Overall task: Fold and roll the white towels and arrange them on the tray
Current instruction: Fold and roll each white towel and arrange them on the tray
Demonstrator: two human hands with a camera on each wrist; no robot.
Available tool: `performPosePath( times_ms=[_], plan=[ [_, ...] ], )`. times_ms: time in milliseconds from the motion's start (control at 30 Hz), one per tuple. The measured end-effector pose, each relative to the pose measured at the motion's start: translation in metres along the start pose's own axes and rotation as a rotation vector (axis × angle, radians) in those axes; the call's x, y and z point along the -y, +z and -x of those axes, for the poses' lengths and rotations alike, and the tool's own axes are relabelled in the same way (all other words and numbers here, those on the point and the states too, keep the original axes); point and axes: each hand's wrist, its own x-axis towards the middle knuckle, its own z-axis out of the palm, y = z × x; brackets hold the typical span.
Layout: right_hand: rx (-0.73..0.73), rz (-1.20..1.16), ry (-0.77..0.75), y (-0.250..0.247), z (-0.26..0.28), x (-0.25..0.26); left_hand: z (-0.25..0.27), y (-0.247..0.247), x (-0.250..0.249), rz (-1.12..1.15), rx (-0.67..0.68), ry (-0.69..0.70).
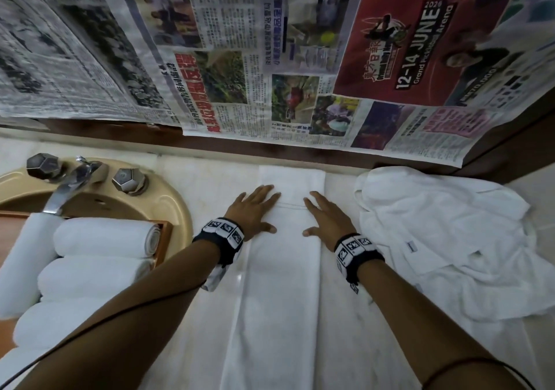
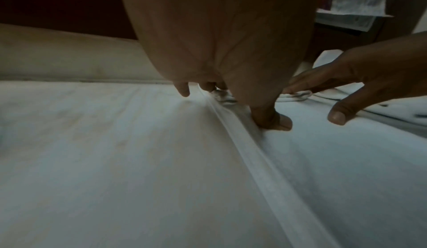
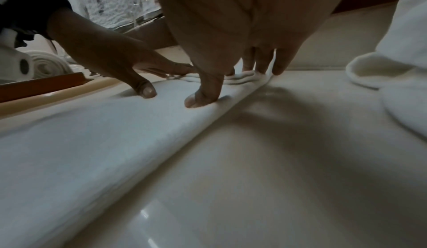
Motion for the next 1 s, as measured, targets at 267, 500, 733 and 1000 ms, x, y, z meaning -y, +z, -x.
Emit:
performPosePath(
  times_ms=[267, 500, 733, 1000],
  plan=[
    [0.029, 0.059, 0.011, -0.024, -0.024, 0.007, -0.018, -0.010, -0.001, 0.036, -0.022, -0.047],
    [-0.251, 0.126, -0.135, 0.042, 0.019, 0.031, 0.021, 0.041, -0.039, 0.113, -0.315, 0.062],
    [-0.120, 0.270, -0.063, 0.049, 0.023, 0.013, 0.031, 0.057, -0.018, -0.002, -0.229, -0.010],
    [-0.132, 0.216, -0.065, 0.067, 0.055, 0.032, 0.064, 0.073, -0.051, 0.088, -0.209, -0.037]
  ],
)
